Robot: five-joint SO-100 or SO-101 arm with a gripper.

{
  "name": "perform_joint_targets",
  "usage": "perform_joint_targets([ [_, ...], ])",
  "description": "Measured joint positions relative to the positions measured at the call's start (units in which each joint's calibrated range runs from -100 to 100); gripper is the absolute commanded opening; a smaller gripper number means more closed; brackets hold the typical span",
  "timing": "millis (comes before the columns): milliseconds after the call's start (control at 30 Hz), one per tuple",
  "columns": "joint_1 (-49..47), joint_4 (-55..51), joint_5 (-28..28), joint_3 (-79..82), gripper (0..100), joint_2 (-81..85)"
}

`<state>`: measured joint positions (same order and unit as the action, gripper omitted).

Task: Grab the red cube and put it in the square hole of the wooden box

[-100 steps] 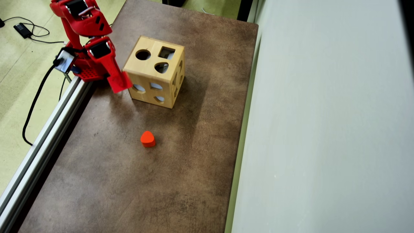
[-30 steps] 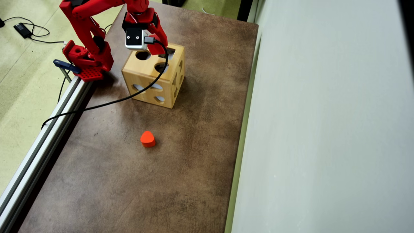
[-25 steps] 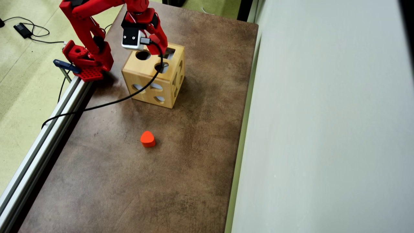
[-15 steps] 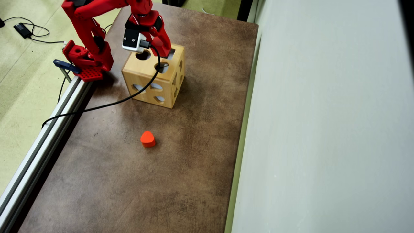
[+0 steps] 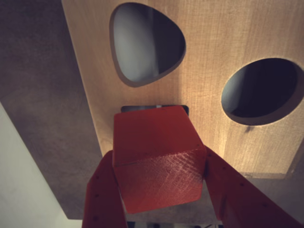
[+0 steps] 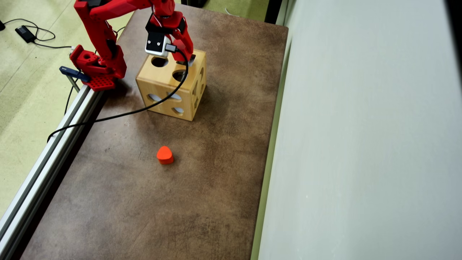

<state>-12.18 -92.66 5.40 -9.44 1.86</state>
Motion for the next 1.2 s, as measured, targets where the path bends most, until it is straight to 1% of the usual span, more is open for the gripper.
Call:
perform_joint_targets([
  [1033,-1.29,0.24,0.00,0.09,3,-1.95],
  [1200,-1.22,0.89,0.00,4.51,3,-1.61],
])
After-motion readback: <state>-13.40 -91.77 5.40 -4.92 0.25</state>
